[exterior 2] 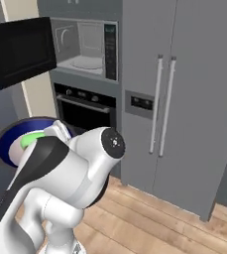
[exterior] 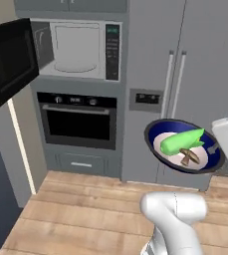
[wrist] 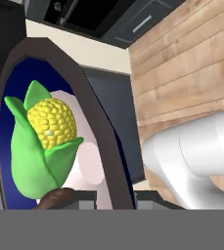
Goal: Place the bowl containing the mushroom and corn in the microwave. Close the microwave door and press the start button to microwave the meal.
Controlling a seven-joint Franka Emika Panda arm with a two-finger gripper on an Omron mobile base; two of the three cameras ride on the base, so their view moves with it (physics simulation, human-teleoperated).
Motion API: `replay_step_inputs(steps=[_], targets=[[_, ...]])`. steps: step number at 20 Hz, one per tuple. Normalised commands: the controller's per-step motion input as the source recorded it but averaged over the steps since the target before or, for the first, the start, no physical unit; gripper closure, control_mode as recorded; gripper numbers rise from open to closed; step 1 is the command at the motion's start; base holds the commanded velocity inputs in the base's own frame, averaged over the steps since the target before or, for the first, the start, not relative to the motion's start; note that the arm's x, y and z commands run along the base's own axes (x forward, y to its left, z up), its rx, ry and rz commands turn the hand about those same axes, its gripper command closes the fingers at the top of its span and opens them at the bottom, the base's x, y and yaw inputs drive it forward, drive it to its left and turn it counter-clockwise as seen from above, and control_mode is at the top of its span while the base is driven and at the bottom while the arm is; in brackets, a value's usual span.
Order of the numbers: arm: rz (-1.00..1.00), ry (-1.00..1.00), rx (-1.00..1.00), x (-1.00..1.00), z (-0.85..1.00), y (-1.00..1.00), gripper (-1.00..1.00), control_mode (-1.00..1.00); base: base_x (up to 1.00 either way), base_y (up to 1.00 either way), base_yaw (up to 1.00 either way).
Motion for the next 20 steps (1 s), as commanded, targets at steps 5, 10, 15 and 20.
replay_step_inputs(steps=[5, 10, 15, 20], targets=[[0.0, 0.0, 0.0, 0.0, 0.0, 0.0, 1.0, 1.0, 1.0, 0.56, 0.29], [0.0, 0.0, 0.0, 0.0, 0.0, 0.0, 1.0, 1.0, 1.0, 0.51, 0.15], [0.0, 0.0, 0.0, 0.0, 0.0, 0.0, 1.0, 1.0, 0.82, 0.36, -0.03], [0.0, 0.0, 0.0, 0.0, 0.0, 0.0, 1.0, 1.0, 0.65, 0.43, -0.18]])
